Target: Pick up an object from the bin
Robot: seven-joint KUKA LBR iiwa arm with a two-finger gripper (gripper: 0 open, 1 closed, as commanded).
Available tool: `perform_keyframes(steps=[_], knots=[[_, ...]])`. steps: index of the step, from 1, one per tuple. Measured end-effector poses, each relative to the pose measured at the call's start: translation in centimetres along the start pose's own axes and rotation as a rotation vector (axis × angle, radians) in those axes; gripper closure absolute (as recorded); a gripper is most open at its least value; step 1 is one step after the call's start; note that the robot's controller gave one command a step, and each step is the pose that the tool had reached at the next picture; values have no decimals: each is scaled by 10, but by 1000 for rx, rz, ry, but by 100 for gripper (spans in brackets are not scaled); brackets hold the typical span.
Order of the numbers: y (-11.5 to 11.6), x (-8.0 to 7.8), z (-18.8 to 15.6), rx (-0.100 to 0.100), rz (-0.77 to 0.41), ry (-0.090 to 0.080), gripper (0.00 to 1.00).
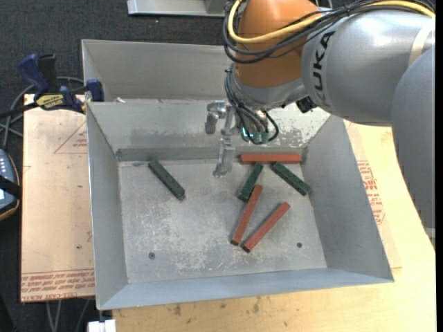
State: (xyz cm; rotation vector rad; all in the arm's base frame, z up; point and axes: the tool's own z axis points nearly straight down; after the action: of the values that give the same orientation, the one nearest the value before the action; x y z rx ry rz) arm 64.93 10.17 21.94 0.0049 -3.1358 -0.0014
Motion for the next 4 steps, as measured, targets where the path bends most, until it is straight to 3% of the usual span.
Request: perform_keyframes(steps=[1,2,3,4], knots=[[-31,5,109,2,-70,1,0],[-158,30,133,3,103,-5,0],[-121,100,135,-1,-278,-4,0],[-78,80,150,1,-605,-9,0]])
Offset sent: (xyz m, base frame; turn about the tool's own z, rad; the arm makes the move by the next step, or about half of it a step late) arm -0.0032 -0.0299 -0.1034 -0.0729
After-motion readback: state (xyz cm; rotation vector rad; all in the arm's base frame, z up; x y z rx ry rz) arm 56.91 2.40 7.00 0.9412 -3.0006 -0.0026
